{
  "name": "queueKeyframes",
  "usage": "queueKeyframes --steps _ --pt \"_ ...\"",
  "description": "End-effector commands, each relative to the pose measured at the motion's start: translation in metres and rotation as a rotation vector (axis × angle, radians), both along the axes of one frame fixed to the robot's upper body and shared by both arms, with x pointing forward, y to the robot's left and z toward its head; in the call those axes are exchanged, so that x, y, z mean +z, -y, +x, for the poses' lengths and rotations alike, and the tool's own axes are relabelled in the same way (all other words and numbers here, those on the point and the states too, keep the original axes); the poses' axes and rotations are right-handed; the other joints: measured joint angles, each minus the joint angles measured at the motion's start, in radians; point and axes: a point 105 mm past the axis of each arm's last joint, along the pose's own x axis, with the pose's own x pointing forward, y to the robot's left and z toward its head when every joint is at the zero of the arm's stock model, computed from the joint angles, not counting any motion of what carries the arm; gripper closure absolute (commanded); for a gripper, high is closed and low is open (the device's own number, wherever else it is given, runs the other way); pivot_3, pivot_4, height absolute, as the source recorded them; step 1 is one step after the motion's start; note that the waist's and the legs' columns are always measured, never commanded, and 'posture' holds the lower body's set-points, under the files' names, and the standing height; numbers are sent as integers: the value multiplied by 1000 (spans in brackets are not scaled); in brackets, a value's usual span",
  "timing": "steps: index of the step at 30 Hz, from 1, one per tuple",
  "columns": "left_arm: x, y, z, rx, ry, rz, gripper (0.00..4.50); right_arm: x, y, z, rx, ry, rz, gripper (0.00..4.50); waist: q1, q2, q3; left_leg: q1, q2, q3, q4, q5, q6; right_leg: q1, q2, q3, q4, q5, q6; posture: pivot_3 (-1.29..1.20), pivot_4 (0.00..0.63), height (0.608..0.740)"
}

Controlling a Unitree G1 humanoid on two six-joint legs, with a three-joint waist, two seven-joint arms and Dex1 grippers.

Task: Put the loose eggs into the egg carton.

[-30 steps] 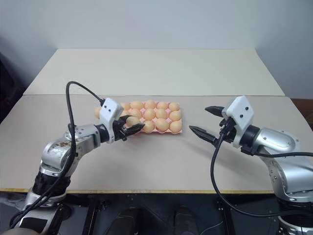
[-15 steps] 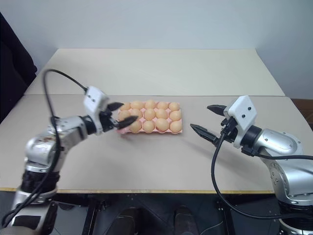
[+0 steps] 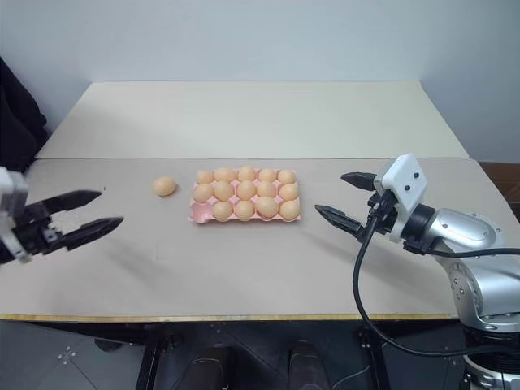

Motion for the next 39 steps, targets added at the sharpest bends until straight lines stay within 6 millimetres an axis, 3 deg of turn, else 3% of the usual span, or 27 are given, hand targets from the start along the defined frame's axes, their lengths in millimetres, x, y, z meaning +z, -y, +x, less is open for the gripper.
queueKeyframes --steps 1,5,8,13,17,23,31,36,39 --pt "10 -1 -7 25 69 11 40 7 -2 0 21 52 -15 0 4 0 0 0 0 0 0 0 0 0 0 0 0 0 0 0 150 740" --pt "8 0 -6 43 79 4 40 7 -1 3 20 50 -18 0 7 0 0 0 0 0 0 0 0 0 0 0 -1 0 0 0 150 740" --pt "9 0 7 78 78 -10 40 9 -1 5 22 55 -20 0 7 0 0 0 0 0 0 0 0 0 0 0 -1 0 0 0 150 740" --pt "-1 -5 63 217 79 -6 40 10 -5 7 30 61 -16 0 18 0 0 1 0 0 0 0 0 1 0 0 0 1 0 0 150 740" --pt "-11 4 111 269 75 -1 40 13 -7 8 35 69 -13 0 23 -1 -1 0 -1 0 0 0 0 0 0 0 -1 1 0 0 150 740" --pt "-24 21 159 284 73 -34 40 15 -9 1 29 80 -3 0 17 -2 -1 -4 -2 0 1 0 0 -3 0 0 -1 1 0 0 150 740" --pt "-54 46 188 288 1 1 40 18 -8 -4 16 92 5 0 12 -2 -1 -4 -2 0 2 0 0 -3 0 -1 1 1 0 0 150 740" --pt "-69 55 194 288 -60 4 40 20 -7 -5 13 98 8 0 4 -2 -1 -4 -3 0 2 0 0 -3 0 -1 0 2 0 0 150 740" --pt "-78 57 194 297 -86 20 636 23 -6 -6 7 105 12 0 1 -2 -1 -4 -3 0 2 0 0 -3 0 -1 1 2 0 0 150 740"
